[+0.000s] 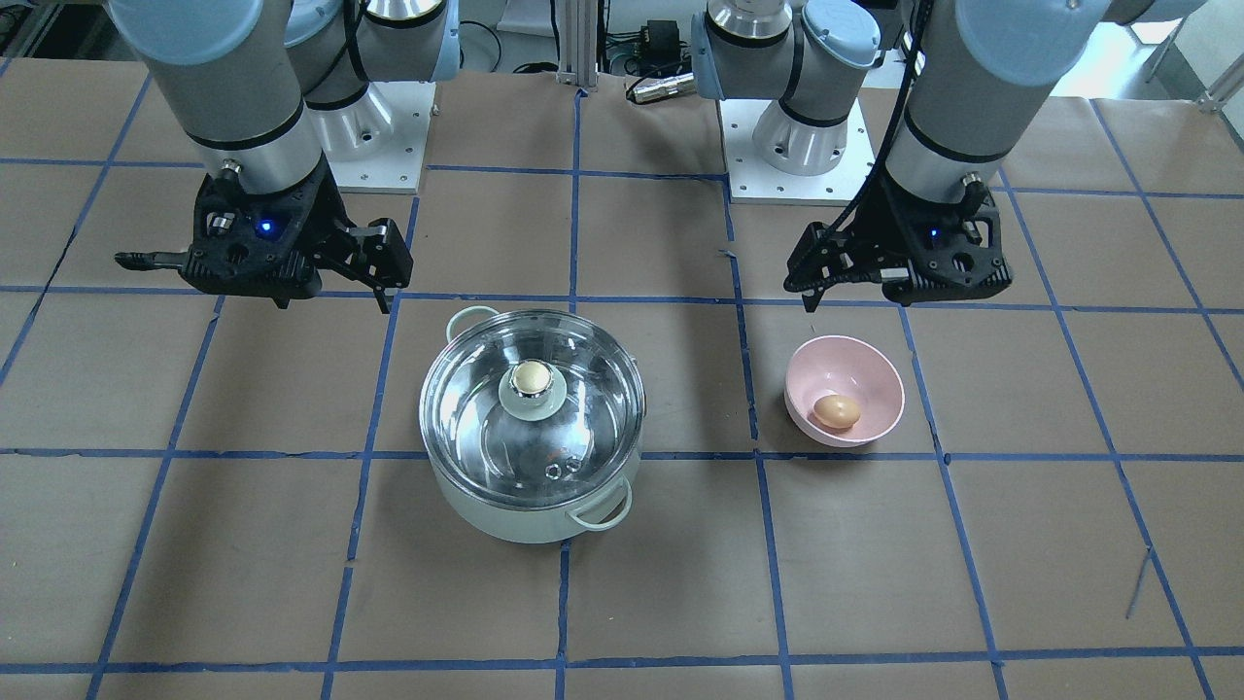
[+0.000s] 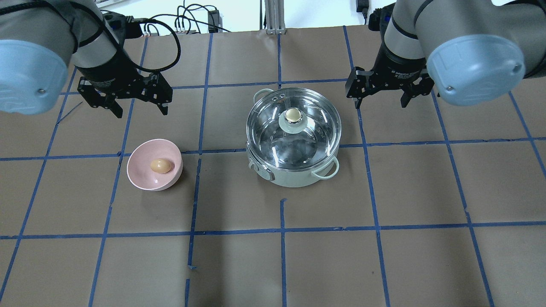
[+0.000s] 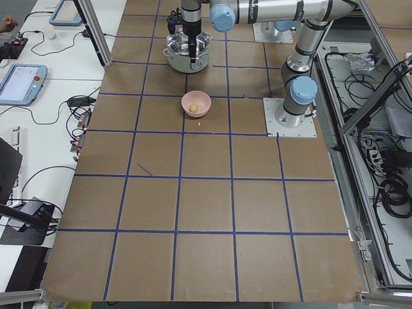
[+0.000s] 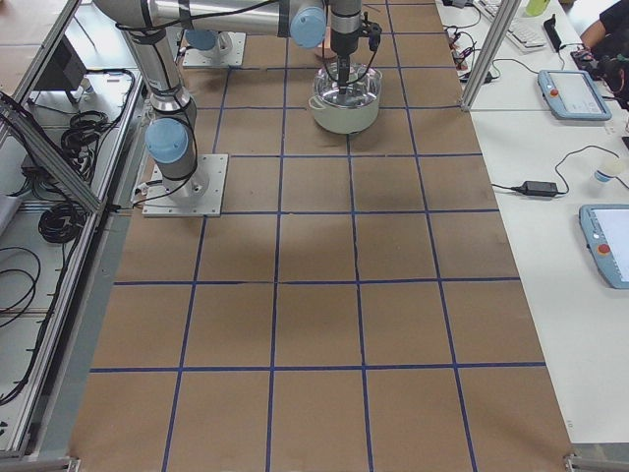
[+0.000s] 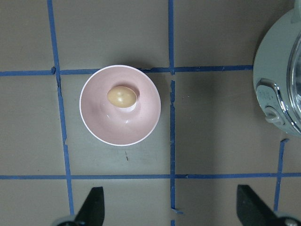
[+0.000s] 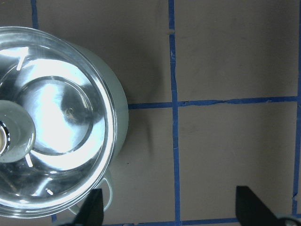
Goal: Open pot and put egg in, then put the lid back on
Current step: 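Move the left gripper down over the egg in the pink bowl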
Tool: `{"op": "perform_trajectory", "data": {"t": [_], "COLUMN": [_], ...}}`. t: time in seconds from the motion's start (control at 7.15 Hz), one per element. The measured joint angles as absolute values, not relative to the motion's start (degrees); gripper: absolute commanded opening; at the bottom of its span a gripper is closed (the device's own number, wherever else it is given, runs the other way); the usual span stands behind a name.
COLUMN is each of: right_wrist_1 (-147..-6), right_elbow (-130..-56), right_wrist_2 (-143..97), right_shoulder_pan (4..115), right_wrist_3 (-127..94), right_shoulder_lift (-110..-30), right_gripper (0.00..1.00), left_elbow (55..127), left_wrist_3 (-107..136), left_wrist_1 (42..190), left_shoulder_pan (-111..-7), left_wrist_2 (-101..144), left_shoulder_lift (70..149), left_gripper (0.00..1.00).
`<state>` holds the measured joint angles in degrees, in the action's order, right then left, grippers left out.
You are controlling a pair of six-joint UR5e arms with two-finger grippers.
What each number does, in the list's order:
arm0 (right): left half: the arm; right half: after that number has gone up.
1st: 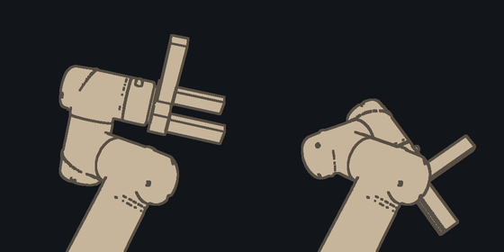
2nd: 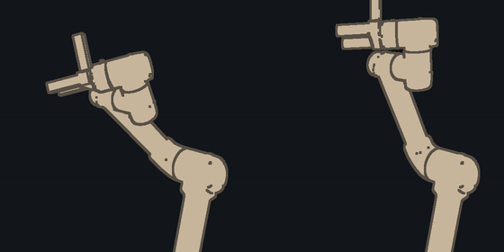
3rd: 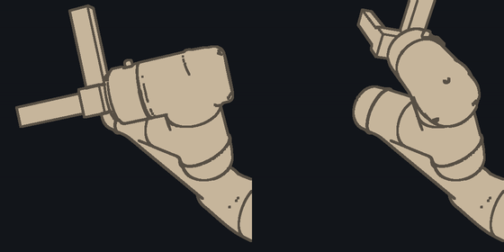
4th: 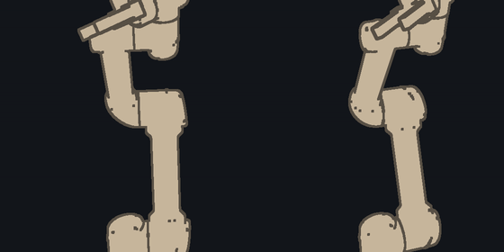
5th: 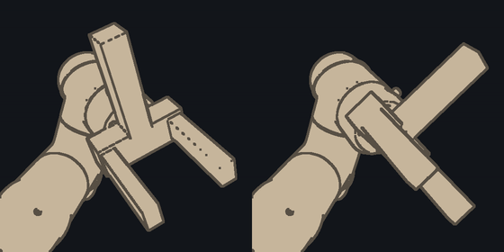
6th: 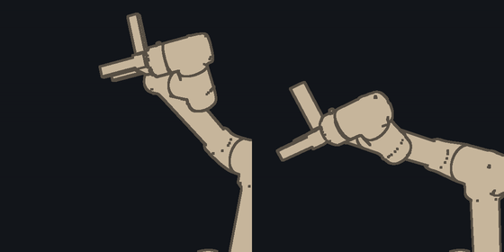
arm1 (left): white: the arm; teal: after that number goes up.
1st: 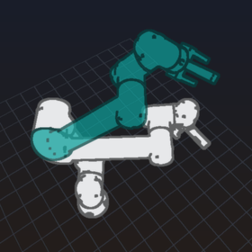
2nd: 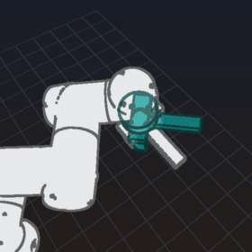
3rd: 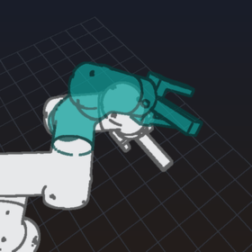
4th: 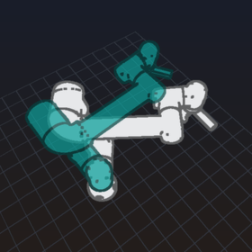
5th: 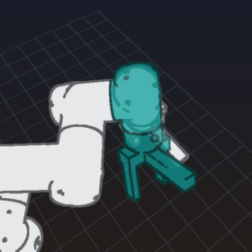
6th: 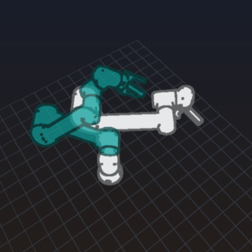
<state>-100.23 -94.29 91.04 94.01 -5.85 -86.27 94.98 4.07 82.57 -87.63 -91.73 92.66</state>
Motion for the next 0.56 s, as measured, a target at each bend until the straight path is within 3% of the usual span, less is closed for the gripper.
{"op": "perform_trajectory", "data": {"t": [0.56], "right_wrist_1": [-100.9], "right_elbow": [-94.46], "right_wrist_2": [90.91], "right_shoulder_pan": [94.41], "right_wrist_3": [-5.63], "right_shoulder_lift": [-86.53], "right_gripper": [1.0], "left_elbow": [99.43], "left_wrist_3": [24.33], "left_wrist_1": [78.12], "left_shoulder_pan": [-86.32], "left_wrist_2": [-96.52], "left_shoulder_lift": [94.79], "left_gripper": [1.0]}}
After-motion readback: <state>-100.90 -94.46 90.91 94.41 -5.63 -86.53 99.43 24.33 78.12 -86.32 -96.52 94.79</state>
